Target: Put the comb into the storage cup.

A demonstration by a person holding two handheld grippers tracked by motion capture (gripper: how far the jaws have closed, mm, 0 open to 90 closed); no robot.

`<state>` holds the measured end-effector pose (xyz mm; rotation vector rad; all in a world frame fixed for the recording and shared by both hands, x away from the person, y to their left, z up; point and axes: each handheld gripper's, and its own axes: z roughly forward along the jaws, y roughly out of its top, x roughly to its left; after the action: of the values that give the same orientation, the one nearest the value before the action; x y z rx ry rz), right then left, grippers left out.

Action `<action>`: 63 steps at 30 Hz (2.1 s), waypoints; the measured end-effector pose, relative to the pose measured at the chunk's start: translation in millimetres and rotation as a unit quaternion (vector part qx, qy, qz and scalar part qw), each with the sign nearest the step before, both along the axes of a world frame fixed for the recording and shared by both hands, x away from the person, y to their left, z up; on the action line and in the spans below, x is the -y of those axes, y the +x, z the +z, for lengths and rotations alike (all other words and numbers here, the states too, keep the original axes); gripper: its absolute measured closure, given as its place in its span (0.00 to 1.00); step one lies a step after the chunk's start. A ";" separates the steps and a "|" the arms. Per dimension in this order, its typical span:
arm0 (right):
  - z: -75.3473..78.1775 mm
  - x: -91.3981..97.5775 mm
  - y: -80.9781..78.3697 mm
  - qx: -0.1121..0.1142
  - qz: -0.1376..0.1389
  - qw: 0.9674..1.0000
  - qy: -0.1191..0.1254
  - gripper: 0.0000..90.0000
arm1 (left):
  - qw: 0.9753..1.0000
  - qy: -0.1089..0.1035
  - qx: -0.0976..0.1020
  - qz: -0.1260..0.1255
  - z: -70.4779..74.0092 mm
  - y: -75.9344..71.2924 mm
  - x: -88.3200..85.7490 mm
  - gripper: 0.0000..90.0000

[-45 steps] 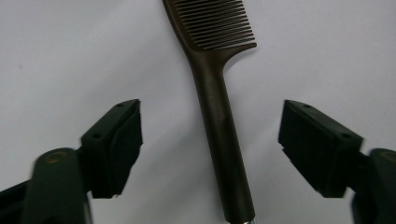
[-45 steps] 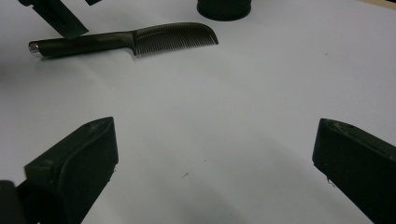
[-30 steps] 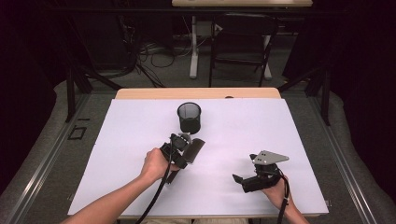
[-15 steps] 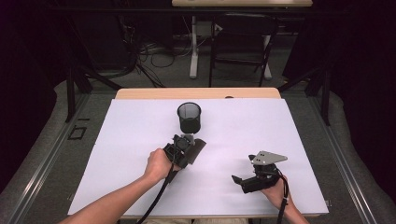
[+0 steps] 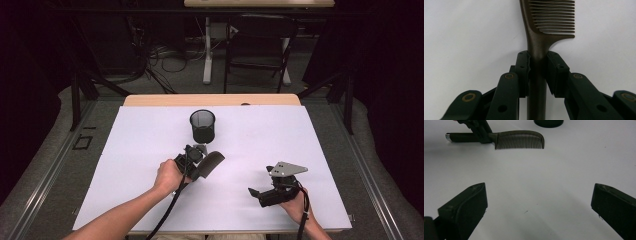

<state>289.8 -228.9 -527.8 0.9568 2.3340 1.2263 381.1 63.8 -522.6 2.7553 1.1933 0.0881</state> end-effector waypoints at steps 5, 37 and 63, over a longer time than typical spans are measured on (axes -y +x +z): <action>-0.2 0.6 0.8 0.001 -0.002 1.000 0.001 0.00 | 1.000 -0.011 0.013 -0.008 6.6 -2.3 -6.3 0.81; -1.1 3.7 2.5 -0.003 -0.010 1.000 0.010 0.00 | 0.987 -0.099 0.116 -0.041 28.2 -24.5 -34.5 0.81; -2.2 5.0 4.4 0.000 -0.016 1.000 0.012 0.00 | 0.954 -0.191 0.224 -0.065 30.4 -47.7 -59.5 0.81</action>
<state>294.1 -233.8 -530.0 0.9980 2.2987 1.2433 333.4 123.3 -492.1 2.2972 0.8066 0.3981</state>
